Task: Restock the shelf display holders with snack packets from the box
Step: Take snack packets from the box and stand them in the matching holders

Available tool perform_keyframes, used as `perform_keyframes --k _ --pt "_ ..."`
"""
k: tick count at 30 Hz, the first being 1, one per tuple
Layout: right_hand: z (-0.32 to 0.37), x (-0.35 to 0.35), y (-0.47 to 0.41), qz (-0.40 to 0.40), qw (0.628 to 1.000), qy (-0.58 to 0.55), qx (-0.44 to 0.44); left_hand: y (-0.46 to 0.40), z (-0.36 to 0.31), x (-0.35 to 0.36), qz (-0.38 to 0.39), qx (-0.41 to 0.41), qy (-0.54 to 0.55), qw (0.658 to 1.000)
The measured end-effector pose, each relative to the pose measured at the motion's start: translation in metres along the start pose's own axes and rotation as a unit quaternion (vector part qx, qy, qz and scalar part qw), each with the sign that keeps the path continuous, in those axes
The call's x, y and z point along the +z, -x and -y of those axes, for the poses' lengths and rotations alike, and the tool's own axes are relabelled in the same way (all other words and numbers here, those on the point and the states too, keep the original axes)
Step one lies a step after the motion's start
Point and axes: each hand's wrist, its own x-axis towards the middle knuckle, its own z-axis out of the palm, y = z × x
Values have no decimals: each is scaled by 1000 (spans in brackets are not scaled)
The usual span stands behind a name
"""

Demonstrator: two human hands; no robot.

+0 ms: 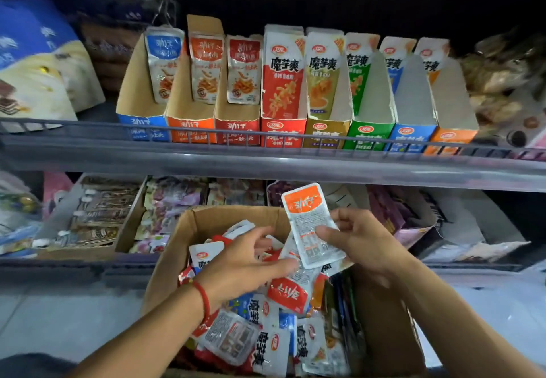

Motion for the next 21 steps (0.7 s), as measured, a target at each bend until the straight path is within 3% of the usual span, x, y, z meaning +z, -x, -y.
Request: perform_keyframes --k 2,5,10,17,21 --pt "0 2 4 1 998 -66 -4 1 -2 9 54 1 85 995" --pt "0 3 9 -6 994 -113 -7 -4 -4 14 29 -1 99 995" --pt "4 -10 14 -67 996 -40 -47 -5 -6 9 3 0 87 996" --pt "13 -23 18 -77 995 0 -62 1 -19 5 -40 2 108 993" --pt "19 -13 26 -167 963 136 -162 4 -19 3 -89 5 136 987"
